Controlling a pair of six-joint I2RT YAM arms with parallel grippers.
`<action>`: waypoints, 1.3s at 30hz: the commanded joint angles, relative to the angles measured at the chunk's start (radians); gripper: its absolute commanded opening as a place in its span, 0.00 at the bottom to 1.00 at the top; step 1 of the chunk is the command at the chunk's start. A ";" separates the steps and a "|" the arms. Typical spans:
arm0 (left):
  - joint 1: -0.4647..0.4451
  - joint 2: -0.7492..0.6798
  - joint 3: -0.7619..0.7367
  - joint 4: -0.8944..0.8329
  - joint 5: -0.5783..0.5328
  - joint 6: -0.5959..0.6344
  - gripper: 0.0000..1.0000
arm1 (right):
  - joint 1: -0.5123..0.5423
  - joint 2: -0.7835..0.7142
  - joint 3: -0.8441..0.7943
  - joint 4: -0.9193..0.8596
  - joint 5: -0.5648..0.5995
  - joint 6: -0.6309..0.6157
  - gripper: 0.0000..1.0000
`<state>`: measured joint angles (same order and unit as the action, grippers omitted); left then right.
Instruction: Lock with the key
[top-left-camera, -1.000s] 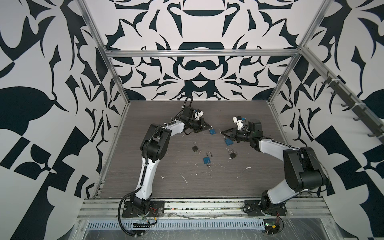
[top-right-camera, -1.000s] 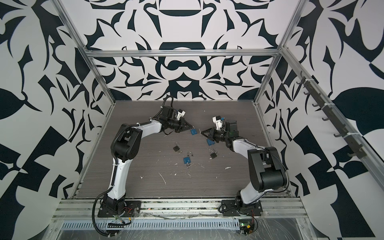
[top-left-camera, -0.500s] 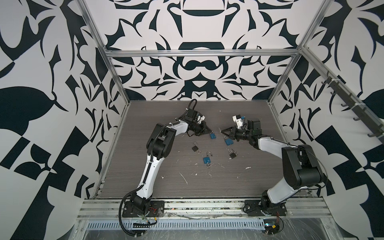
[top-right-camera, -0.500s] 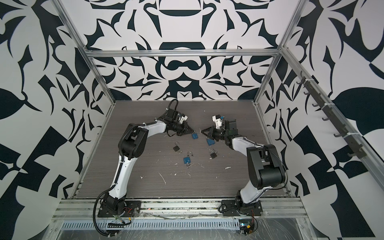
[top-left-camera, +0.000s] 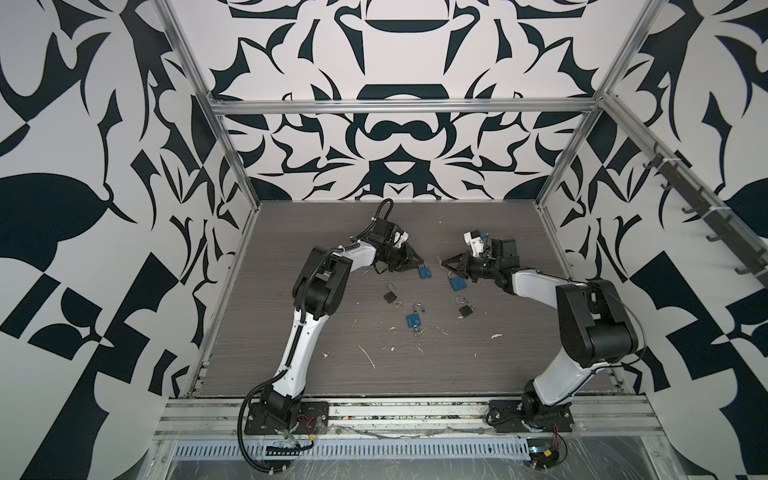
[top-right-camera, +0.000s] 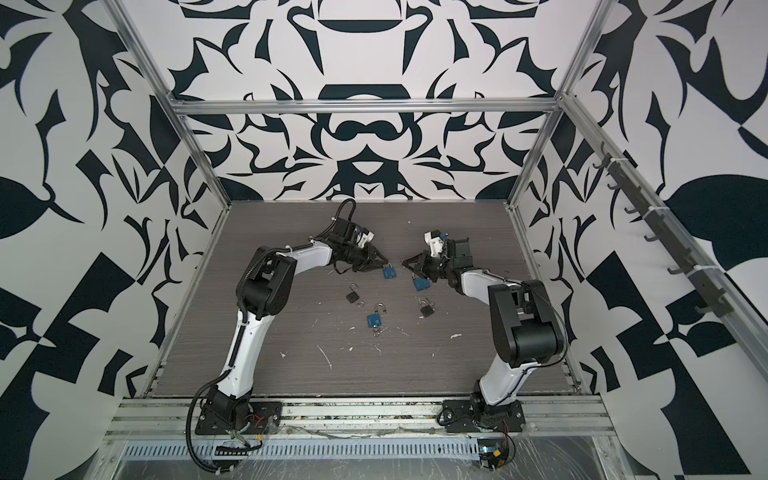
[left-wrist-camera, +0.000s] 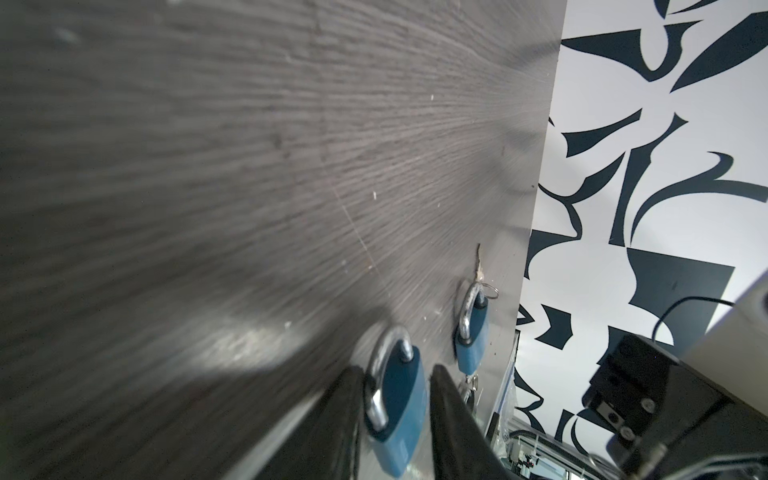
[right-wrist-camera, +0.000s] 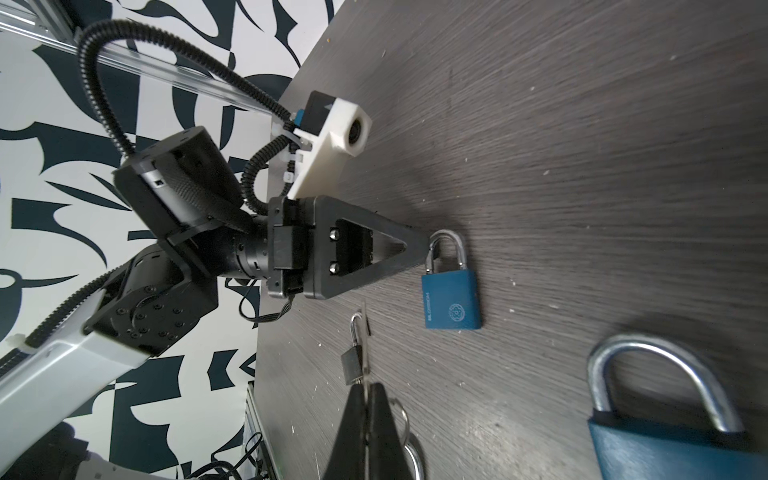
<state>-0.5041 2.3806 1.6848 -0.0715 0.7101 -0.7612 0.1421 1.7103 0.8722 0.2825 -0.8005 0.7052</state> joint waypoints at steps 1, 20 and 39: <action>0.017 -0.066 -0.053 0.015 -0.038 0.003 0.32 | 0.015 0.012 0.069 -0.034 0.048 -0.029 0.00; 0.103 -0.448 -0.394 0.241 0.023 -0.091 0.32 | 0.089 0.211 0.170 -0.050 0.198 -0.012 0.00; 0.107 -0.517 -0.449 0.299 0.043 -0.132 0.33 | 0.095 0.181 0.174 -0.111 0.251 -0.038 0.19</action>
<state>-0.4030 1.9003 1.2488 0.1978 0.7372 -0.8841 0.2306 1.9423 1.0183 0.1867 -0.5728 0.6914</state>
